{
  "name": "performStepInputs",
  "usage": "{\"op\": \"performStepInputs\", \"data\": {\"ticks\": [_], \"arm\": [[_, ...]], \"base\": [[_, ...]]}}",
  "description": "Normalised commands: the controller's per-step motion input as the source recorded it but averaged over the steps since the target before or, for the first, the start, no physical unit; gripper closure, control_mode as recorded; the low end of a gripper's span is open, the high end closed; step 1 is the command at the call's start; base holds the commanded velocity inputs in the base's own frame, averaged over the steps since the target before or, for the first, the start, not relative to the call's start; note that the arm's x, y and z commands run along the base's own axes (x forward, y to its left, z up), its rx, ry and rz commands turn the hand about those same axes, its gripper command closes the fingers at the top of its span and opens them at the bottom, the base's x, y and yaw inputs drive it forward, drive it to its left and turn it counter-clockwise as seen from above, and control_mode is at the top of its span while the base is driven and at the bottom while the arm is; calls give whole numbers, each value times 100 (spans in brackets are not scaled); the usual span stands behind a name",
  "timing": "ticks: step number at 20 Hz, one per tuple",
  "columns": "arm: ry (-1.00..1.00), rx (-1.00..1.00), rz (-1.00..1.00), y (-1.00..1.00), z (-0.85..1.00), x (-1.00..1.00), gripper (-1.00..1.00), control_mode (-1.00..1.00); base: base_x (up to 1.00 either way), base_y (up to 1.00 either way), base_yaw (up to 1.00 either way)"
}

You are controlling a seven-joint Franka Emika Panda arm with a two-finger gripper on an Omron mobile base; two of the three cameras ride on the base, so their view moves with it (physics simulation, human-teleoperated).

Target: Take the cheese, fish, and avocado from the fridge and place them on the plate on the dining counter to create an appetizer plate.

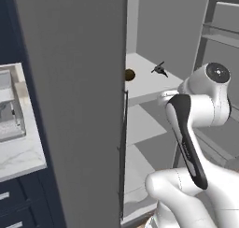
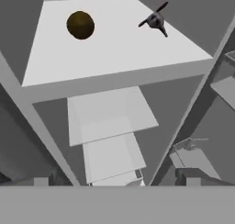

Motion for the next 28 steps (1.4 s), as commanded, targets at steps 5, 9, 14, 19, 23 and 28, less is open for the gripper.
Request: {"op": "performStepInputs", "data": {"ticks": [5, 9, 14, 19, 23, 28], "arm": [[0, 0, 0, 0, 0, 0, -100, 100], [0, 0, 0, 0, 0, 0, -100, 100], [0, 0, 0, 0, 0, 0, -100, 100], [0, 0, 0, 0, 0, 0, -100, 100], [0, 0, 0, 0, 0, 0, -100, 100], [0, 0, 0, 0, 0, 0, -100, 100]], "base": [[46, -31, 0], [34, -39, 3], [69, -6, 9], [74, -7, 16], [70, -13, 20], [79, -12, 22]]}}
